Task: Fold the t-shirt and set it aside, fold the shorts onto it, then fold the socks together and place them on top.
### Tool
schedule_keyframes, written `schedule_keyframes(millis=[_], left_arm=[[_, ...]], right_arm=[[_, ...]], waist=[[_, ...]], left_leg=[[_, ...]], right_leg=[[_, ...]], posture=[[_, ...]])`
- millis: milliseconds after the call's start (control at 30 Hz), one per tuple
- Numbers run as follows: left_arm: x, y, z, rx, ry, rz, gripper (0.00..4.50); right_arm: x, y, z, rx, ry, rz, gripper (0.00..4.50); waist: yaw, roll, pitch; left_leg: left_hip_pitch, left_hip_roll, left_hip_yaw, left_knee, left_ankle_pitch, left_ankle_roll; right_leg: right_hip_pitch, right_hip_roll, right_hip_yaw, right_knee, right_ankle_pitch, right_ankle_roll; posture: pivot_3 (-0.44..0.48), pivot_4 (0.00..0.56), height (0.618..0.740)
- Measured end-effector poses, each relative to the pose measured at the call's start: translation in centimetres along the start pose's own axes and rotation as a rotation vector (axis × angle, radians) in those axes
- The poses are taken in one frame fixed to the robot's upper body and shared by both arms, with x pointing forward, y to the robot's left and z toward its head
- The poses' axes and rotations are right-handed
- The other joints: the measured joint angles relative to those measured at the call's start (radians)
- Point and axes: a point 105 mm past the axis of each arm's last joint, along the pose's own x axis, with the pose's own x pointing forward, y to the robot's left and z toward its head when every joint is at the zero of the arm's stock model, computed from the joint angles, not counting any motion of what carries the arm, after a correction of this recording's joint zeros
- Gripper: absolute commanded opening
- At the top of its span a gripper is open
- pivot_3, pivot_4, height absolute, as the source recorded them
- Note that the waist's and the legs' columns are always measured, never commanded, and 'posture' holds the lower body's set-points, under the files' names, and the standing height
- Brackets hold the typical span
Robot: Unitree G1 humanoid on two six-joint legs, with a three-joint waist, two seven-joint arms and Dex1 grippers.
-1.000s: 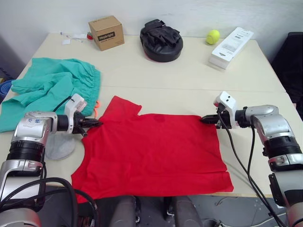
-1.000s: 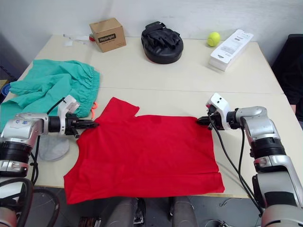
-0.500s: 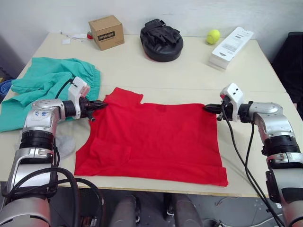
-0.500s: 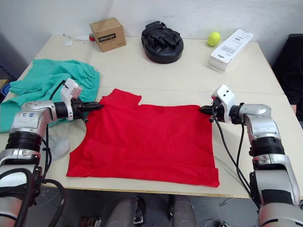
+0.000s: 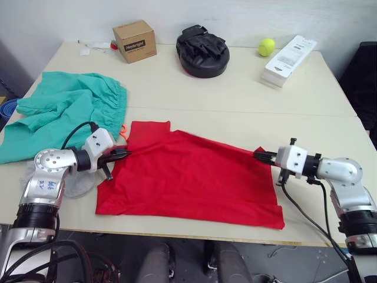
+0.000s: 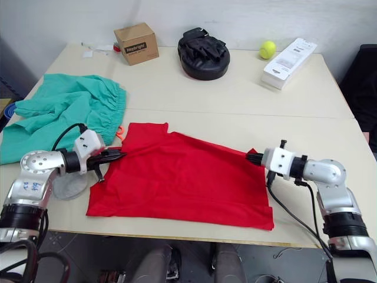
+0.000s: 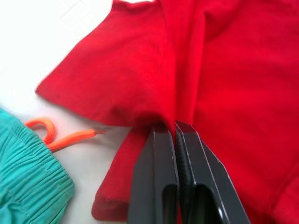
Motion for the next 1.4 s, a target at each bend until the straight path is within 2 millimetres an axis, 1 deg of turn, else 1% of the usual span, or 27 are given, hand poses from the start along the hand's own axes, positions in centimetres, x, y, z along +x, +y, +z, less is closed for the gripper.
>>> schedule_keyframes(millis=[67,167,233,300,367,433,467,533,667,833,1000,1067,1167,1400], left_arm=[[-0.5,0.2,0.0,0.071,0.004,0.035,0.0],[-1.4,1.1,-0.2,0.201,0.028,0.114,0.0],[-1.6,1.7,-0.4,0.24,0.028,0.161,0.0],[-1.6,2.6,-0.2,0.266,0.016,0.212,0.0],[-1.5,3.7,0.6,0.297,-0.004,0.255,0.0],[-1.4,4.8,1.9,0.343,-0.033,0.286,0.0],[-1.3,5.1,2.5,0.367,-0.05,0.293,0.0],[-1.3,5.3,3.1,0.395,-0.069,0.301,0.0],[-1.4,4.5,2.4,0.416,-0.072,0.283,0.0],[-2.2,2.2,0.2,0.456,-0.033,0.243,0.0],[-3.3,1.0,-0.2,0.609,-0.028,0.257,0.0],[-3.4,0.8,-0.2,0.636,-0.035,0.274,0.0],[-3.5,0.8,-0.4,0.632,-0.034,0.288,0.0],[-3.5,-0.4,-2.2,0.561,0.02,0.233,0.0]], right_arm=[[-0.4,0.4,0.0,-0.068,-0.006,0.009,0.03],[-1.3,1.5,-0.7,-0.124,0.01,0.037,0.03],[-1.4,1.9,-0.8,-0.152,0.003,0.046,0.03],[-1.4,2.2,-0.8,-0.169,-0.005,0.054,0.03],[-1.2,2.5,-0.6,-0.185,-0.017,0.069,0.03],[-1.0,2.7,-0.6,-0.199,-0.025,0.083,0.03],[-1.0,2.6,-0.7,-0.201,-0.024,0.081,0.03],[-0.9,2.2,-0.6,-0.209,-0.026,0.073,0.03],[-1.3,2.1,-0.7,-0.211,-0.015,0.075,0.03],[-1.3,3.5,-1.0,-0.184,-0.015,0.106,0.03],[-1.3,3.5,-0.8,-0.205,-0.018,0.118,0.03],[-1.4,3.4,-0.7,-0.216,-0.02,0.12,0.03],[-1.3,3.6,-0.6,-0.218,-0.025,0.128,0.03],[-1.1,4.7,-0.7,-0.204,-0.032,0.173,0.03]], waist=[[0.0,0.0,0.0],[0.0,0.0,0.0],[0.0,0.0,0.0],[0.001,0.0,0.0],[0.001,0.0,0.0],[0.001,0.0,0.0],[0.001,0.0,0.0],[0.001,0.0,0.0],[-0.003,0.0,0.0],[-0.001,0.0,0.0],[0.002,0.0,0.0],[0.003,0.0,0.0],[0.0,0.0,0.0],[0.0,0.0,0.0]], left_leg=[[0.001,0.0,0.0,0.0,0.0,0.0],[0.002,0.0,0.0,-0.001,0.0,0.0],[0.002,0.0,0.0,-0.001,0.0,0.0],[0.002,0.0,0.0,0.0,0.0,0.0],[0.002,0.0,0.0,0.0,-0.001,0.001],[0.002,0.0,0.0,0.0,-0.001,0.001],[0.002,0.0,0.0,0.0,-0.001,0.001],[0.002,0.0,0.0,0.0,-0.001,0.001],[0.003,0.001,0.001,0.0,-0.001,0.001],[0.003,0.001,0.001,0.0,-0.001,0.002],[0.004,0.001,0.001,0.0,-0.002,0.003],[0.004,0.001,0.0,0.0,-0.002,0.003],[0.004,0.001,0.001,0.0,-0.002,0.002],[0.004,0.001,0.001,-0.001,-0.002,0.002]], right_leg=[[0.0,0.0,0.0,0.0,0.0,0.0],[0.001,0.0,0.0,-0.001,0.0,0.0],[0.002,0.0,0.0,-0.005,0.0,0.0],[0.002,0.0,-0.001,-0.005,0.0,0.0],[0.003,-0.001,-0.001,-0.005,0.0,0.0],[0.003,-0.001,-0.002,-0.005,0.0,0.0],[0.003,-0.001,-0.002,-0.003,0.0,0.0],[0.003,-0.001,-0.002,-0.001,0.0,0.0],[0.003,0.0,-0.002,-0.001,0.0,0.0],[0.003,-0.001,-0.002,-0.001,0.0,0.0],[0.003,-0.002,-0.003,-0.006,0.0,0.0],[0.004,-0.003,-0.003,-0.006,0.0,0.0],[0.004,-0.002,-0.003,-0.006,0.0,0.0],[0.004,-0.002,-0.004,-0.006,0.0,0.0]], posture=[[0.0,0.15,0.74],[0.0,0.15,0.74],[0.0,0.15,0.74],[0.0,0.15,0.74],[0.0,0.15,0.74],[0.0,0.15,0.74],[0.0,0.15,0.74],[0.0,0.15,0.74],[0.0,0.15,0.74],[0.0,0.15,0.74],[0.0,0.15,0.74],[0.0,0.15,0.74],[0.0,0.15,0.74],[0.0,0.15,0.74]])
